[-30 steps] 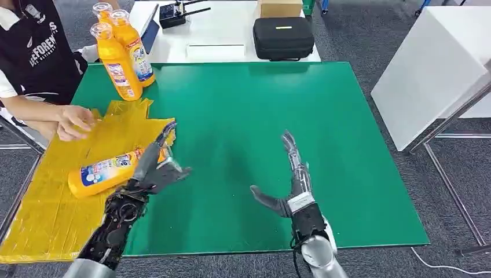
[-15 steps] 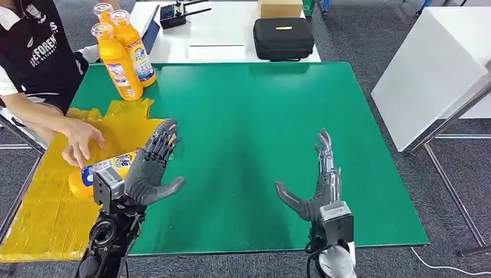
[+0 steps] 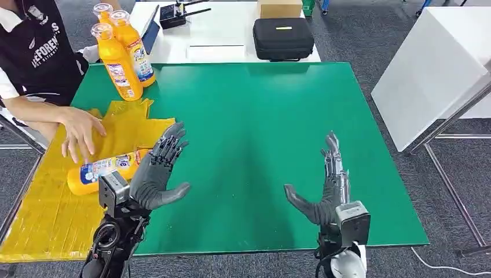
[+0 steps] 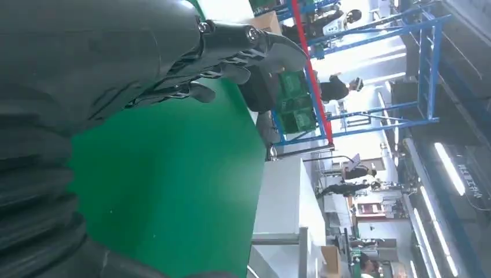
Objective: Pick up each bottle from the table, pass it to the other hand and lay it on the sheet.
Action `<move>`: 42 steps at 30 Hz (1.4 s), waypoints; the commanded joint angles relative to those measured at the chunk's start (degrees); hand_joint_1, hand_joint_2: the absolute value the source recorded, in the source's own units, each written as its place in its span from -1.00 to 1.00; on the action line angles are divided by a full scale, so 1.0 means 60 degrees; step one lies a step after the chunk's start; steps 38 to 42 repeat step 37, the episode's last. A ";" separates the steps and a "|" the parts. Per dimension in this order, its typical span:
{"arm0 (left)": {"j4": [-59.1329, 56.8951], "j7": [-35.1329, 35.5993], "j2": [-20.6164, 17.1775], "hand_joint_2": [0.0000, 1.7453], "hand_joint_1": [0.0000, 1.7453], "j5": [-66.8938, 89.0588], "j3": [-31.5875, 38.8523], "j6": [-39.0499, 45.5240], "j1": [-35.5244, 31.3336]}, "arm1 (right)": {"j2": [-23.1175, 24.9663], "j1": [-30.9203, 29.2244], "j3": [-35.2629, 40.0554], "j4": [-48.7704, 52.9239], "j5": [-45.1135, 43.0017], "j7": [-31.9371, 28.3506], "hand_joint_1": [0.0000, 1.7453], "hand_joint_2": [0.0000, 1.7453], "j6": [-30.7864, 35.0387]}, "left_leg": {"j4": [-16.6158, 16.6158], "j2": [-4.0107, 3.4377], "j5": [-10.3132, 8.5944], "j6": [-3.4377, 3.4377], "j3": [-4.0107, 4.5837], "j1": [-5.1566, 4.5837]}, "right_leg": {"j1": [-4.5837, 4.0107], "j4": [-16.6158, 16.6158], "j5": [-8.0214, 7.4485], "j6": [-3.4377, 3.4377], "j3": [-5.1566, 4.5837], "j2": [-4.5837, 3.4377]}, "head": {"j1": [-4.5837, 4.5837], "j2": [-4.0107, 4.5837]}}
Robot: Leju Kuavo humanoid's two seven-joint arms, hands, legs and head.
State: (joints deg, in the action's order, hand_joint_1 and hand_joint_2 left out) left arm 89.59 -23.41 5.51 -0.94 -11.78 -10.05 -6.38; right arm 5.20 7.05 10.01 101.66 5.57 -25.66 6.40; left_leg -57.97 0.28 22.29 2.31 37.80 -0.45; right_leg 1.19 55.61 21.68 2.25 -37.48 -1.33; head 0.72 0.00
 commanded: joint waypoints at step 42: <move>-0.0436 0.0388 -0.0075 1.00 -1.00 0.0728 -0.0631 0.0210 -0.0397 | -0.0123 0.0227 -0.0510 0.0352 -0.0791 0.0563 -1.00 1.00 -0.1509 | 0.0000 0.0000 0.0018 -0.0022 -0.0042 0.0006 | -0.0010 -0.0001 0.0015 -0.0019 0.0044 0.0018 | 0.0000 0.0000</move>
